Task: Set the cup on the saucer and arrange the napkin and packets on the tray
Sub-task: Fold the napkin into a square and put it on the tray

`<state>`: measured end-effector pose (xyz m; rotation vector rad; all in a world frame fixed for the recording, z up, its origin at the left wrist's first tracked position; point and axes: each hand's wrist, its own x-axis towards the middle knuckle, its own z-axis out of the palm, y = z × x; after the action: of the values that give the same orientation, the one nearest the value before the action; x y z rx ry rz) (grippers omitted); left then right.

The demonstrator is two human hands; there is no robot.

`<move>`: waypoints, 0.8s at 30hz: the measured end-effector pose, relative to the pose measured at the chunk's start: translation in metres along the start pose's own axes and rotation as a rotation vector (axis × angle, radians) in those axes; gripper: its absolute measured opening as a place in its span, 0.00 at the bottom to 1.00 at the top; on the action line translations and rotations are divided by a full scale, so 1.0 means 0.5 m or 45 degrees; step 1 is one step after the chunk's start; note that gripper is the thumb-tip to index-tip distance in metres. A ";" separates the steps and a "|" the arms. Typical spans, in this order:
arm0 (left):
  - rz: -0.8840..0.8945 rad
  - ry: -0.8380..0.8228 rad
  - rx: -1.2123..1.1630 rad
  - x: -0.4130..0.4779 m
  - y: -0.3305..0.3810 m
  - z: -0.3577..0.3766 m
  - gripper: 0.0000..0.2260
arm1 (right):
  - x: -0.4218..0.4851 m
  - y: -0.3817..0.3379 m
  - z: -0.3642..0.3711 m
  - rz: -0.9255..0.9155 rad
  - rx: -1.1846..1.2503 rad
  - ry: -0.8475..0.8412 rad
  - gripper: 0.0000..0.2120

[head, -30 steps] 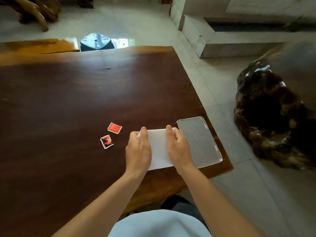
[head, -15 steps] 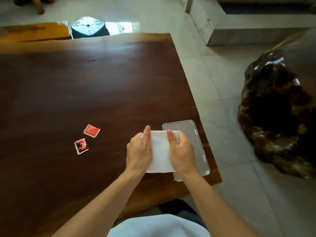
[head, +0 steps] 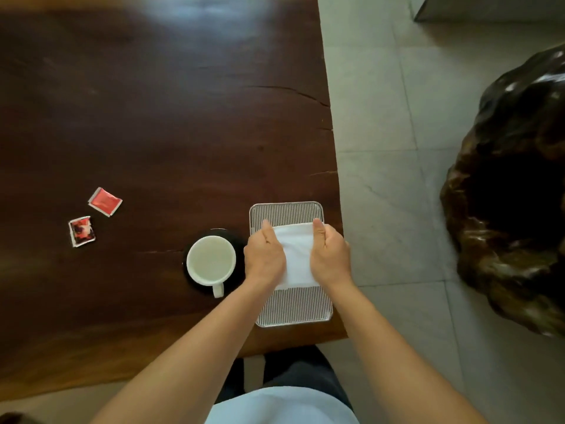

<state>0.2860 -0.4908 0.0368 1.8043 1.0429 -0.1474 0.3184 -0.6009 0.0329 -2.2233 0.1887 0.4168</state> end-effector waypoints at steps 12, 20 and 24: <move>-0.200 -0.250 0.263 0.155 -0.040 0.058 0.19 | 0.171 0.078 0.039 0.252 -0.152 -0.472 0.14; 0.259 -0.360 0.572 0.092 -0.080 0.055 0.37 | 0.121 0.112 0.043 0.058 -0.447 -0.453 0.19; 0.307 -0.325 0.691 0.088 -0.094 0.064 0.35 | 0.112 0.118 0.048 -0.012 -0.525 -0.435 0.19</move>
<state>0.2911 -0.4851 -0.0349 2.3068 0.6291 -0.5388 0.3488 -0.6193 -0.0439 -2.5033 -0.1004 0.8859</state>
